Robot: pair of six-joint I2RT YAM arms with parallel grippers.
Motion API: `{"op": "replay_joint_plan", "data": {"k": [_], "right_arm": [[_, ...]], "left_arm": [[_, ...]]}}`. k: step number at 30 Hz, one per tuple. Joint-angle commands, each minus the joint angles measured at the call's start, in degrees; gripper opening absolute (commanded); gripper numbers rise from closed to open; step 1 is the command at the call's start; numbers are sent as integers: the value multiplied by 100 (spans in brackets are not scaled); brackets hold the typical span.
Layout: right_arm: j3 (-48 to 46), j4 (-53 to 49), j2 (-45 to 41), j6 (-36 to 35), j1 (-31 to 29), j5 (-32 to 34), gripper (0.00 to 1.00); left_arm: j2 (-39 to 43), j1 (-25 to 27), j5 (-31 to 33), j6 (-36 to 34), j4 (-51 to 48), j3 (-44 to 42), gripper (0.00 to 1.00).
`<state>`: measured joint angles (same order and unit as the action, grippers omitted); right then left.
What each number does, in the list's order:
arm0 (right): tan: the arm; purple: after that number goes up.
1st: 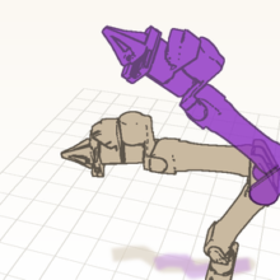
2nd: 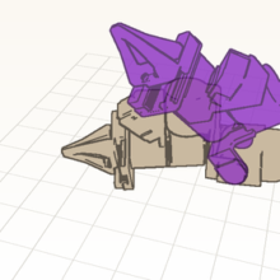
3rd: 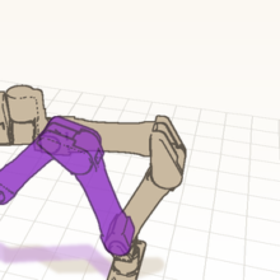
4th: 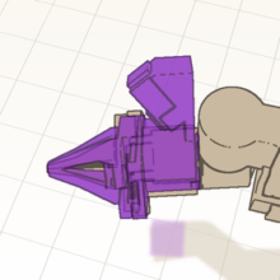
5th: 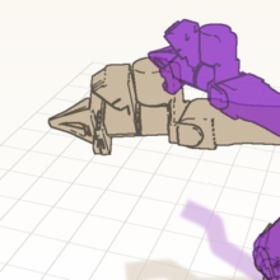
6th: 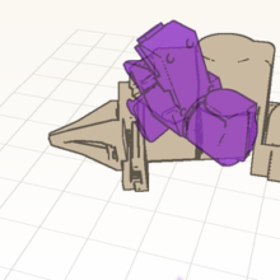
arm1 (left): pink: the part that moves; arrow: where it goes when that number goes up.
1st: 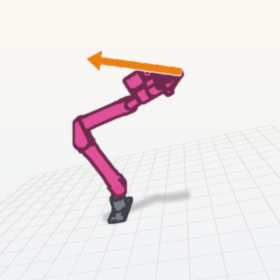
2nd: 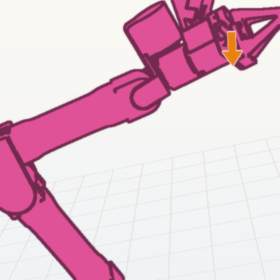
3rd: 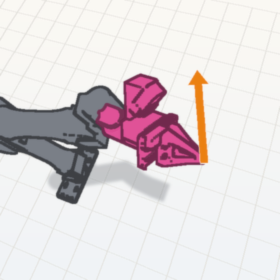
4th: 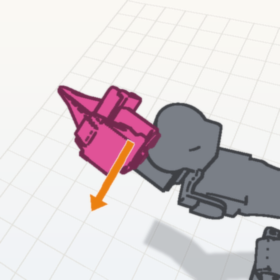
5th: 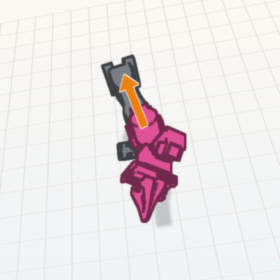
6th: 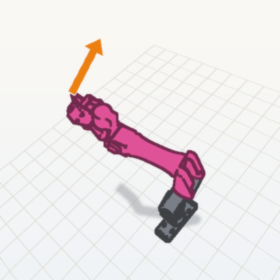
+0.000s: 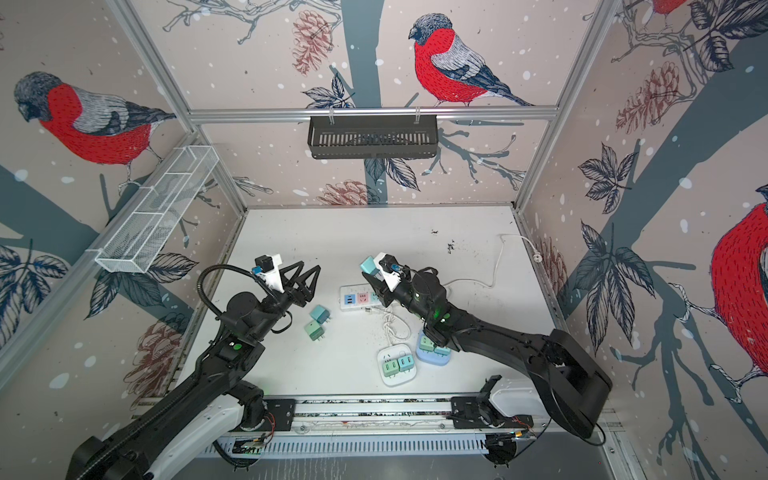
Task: Insert the plug
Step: 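Carry the teal adapter toward the left gripper while the left gripper approaches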
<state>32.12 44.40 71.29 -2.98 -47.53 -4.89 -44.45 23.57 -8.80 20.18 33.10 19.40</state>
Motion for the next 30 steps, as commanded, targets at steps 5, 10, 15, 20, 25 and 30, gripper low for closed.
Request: {"op": "replay_joint_plan", "data": {"k": [5, 10, 15, 20, 25, 30], "right_arm": [[-1311, 1975, -1094, -597, -2, 543, 3], [-1311, 1624, -1194, -1011, 42, 877, 2], [-1817, 2194, -1192, -1660, 20, 524, 1], [-2053, 2215, -1143, -2163, 16, 189, 1], [-1907, 2080, -763, -2403, -10, -27, 1], [-1858, 1958, -570, -2726, -140, -187, 1]], "left_arm": [[-111, 310, -369, -531, 457, 113, 65], [-304, 444, -675, -705, 498, 215, 62], [-528, 1122, -553, -1378, 176, 501, 61], [-750, 1392, -1028, -1643, 95, 714, 61], [-1098, 1552, -1353, -1827, -90, 952, 60], [-1509, 1598, -1701, -1895, -325, 1238, 59]]}}
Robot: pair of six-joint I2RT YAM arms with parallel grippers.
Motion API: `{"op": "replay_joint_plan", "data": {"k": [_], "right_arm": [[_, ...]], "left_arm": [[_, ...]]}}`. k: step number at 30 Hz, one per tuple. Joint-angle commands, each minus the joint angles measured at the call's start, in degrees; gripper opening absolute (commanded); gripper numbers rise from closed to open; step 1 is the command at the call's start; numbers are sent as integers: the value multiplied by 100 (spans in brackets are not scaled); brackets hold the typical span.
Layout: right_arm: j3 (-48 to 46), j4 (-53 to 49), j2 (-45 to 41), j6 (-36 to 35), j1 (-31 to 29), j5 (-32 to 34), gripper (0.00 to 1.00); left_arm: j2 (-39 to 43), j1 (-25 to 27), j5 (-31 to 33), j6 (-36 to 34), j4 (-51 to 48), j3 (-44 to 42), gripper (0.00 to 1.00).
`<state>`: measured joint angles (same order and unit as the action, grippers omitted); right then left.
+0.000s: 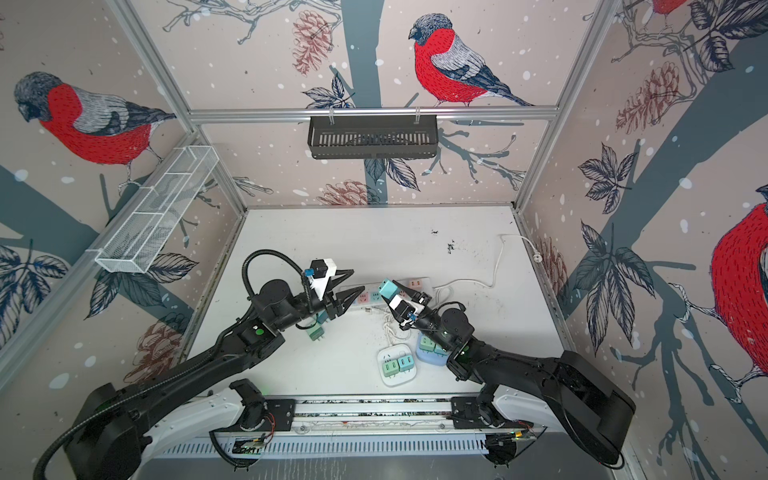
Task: Insert the plug
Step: 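Carry the teal adapter toward the left gripper while the left gripper approaches, then close the left gripper on the teal adapter held by the right gripper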
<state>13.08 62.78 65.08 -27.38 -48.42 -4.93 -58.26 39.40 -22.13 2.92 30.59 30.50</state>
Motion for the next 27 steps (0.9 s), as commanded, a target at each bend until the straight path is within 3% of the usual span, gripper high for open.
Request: {"op": "replay_joint_plan", "data": {"k": [1, 12, 23, 27], "right_arm": [[45, 122, 64, -322, -55, -208, 1], [15, 335, 256, -497, -141, -74, 1], [-14, 571, 358, -491, -167, 37, 1], [-25, 638, 384, -499, -185, 58, 1]], "left_arm": [[-207, 24, -452, -171, -107, 184, 60], [-1134, 85, -1375, -228, -671, 861, 63], [-1822, 156, -1538, -302, -1240, 1370, 63], [-1932, 169, -1622, -327, -1332, 1471, 59]]}}
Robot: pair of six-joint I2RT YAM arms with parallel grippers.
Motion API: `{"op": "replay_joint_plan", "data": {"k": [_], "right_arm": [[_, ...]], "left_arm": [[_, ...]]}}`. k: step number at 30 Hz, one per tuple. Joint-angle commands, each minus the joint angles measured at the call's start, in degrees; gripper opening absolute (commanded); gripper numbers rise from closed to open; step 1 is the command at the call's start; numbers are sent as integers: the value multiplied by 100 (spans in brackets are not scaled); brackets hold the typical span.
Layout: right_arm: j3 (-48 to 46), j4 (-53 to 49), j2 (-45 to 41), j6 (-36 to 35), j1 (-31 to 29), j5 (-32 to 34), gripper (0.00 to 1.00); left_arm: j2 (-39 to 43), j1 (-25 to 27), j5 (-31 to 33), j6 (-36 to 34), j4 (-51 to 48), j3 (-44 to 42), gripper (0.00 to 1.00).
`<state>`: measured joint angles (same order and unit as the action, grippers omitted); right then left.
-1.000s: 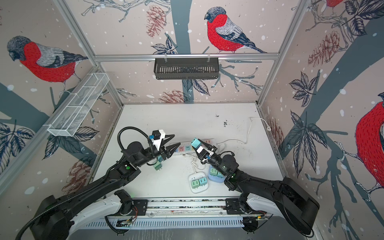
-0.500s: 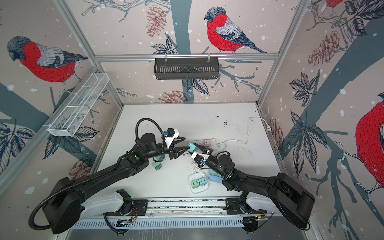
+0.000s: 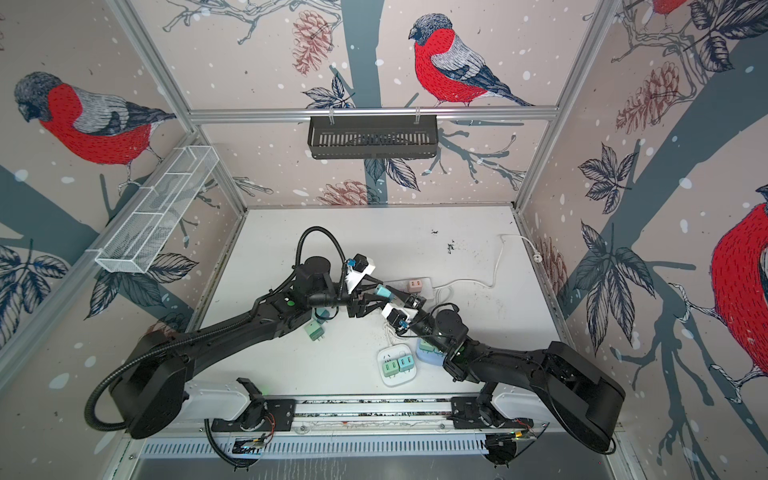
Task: Insert the plug
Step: 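Close the left gripper on the teal adapter held by the right gripper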
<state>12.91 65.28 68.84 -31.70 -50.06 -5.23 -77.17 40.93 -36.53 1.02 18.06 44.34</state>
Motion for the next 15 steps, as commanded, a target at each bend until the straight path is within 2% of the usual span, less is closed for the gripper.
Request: {"op": "replay_joint_plan", "data": {"k": [1, 6, 15], "right_arm": [[-3, 397, 30, -73, -21, 106, 1], [43, 401, 128, -99, -47, 153, 1], [123, 394, 270, -196, -145, 277, 1]], "left_arm": [[-65, 20, -196, -138, -105, 101, 57], [-132, 38, -343, -172, -167, 165, 48], [-236, 56, -416, -189, -234, 242, 48]]}}
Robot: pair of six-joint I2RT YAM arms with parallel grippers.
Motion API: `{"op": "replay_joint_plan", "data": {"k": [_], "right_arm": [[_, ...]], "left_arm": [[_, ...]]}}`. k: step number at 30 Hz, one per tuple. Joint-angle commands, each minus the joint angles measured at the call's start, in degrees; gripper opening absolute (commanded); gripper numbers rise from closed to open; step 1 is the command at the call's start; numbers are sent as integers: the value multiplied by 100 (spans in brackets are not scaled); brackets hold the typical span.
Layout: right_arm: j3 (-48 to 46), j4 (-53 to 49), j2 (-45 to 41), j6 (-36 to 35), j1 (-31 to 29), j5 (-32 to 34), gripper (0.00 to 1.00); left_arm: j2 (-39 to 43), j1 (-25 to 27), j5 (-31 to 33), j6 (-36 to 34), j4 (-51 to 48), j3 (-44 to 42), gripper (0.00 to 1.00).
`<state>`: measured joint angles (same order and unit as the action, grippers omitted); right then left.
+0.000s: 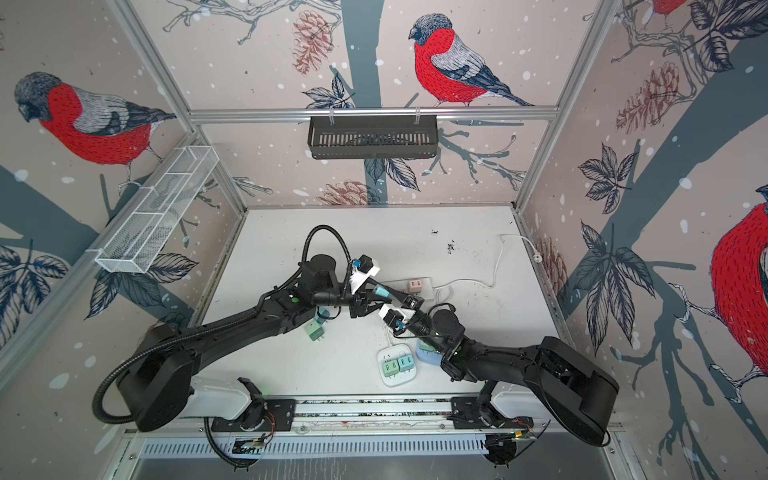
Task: Insert the plug
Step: 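Close the left gripper on the teal adapter held by the right gripper, then open the right gripper and draw it back while the left gripper holds the teal adapter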
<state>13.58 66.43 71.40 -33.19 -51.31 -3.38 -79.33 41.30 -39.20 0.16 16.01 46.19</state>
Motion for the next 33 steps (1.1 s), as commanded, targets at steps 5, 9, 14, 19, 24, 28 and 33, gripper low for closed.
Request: {"op": "replay_joint_plan", "data": {"k": [5, 9, 14, 19, 24, 28, 33], "right_arm": [[65, 302, 15, -39, -46, 146, 2], [108, 302, 15, -11, -40, 264, 13], [171, 329, 253, 21, -44, 387, 25], [132, 469, 259, 49, -42, 535, 100], [-56, 690, 71, 82, -33, 519, 100], [-247, 765, -257, 91, 23, 512, 99], [-447, 651, -650, 295, 333, 369, 100]], "left_arm": [[-56, 27, -195, -155, -87, 101, 8], [-122, 29, -176, -182, -155, 151, 0], [-205, 36, -134, -234, -186, 176, 0], [-141, 36, -10, -236, -162, 138, 0], [186, 27, 693, -227, 29, -108, 0], [893, 30, 1452, -238, 691, -742, 0], [2076, 33, 2384, -711, 1625, -1828, 0]]}}
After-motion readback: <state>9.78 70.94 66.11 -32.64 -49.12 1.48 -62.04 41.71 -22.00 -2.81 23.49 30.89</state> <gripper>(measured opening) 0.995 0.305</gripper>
